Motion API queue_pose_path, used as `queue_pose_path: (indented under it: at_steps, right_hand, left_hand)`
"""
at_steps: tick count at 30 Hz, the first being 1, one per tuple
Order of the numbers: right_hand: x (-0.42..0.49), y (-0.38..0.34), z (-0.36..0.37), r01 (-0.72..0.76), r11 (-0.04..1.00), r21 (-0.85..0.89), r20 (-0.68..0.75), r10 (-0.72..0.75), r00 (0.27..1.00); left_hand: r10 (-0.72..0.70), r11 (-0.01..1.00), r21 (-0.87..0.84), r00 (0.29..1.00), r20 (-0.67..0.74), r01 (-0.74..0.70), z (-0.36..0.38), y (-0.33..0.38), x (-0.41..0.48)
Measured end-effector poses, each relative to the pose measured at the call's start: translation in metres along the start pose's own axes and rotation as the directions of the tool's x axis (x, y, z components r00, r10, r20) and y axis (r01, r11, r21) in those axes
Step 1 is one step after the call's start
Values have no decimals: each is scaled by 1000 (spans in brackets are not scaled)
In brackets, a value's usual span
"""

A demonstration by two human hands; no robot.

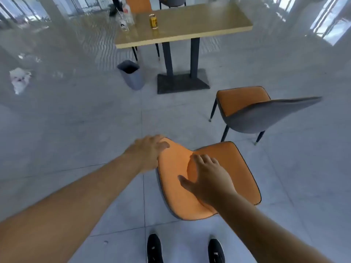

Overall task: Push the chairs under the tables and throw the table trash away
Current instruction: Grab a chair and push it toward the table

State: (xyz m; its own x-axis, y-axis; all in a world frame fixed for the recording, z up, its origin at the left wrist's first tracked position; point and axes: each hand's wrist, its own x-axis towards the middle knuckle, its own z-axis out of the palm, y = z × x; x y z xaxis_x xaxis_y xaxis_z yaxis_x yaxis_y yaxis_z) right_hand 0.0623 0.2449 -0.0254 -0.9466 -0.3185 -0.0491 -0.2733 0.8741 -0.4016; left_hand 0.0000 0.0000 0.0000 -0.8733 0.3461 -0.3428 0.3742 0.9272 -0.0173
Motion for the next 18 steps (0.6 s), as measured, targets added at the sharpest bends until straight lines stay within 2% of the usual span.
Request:
queue_pose_path:
  at_steps: [3, 6, 14, 18]
  right_hand:
    - [1, -15, 42, -116, 993, 16, 58, 115, 992]
    - [-1, -34, 81, -236, 970, 54, 152, 226, 962]
    - [2, -57, 141, -386, 920, -70, 353, 384, 853]
    - [7, -60, 140, -362, 931, -53, 400, 352, 846]
  left_hand:
    - [109, 980, 160, 992, 69, -119, 24, -20, 28]
    - [219, 947, 219, 970, 105, -237, 48, -36, 50]
    - [466, 867, 151, 880, 88, -474, 86, -60, 93]
    - [485, 868, 75, 871, 83, -490, 88, -72, 91]
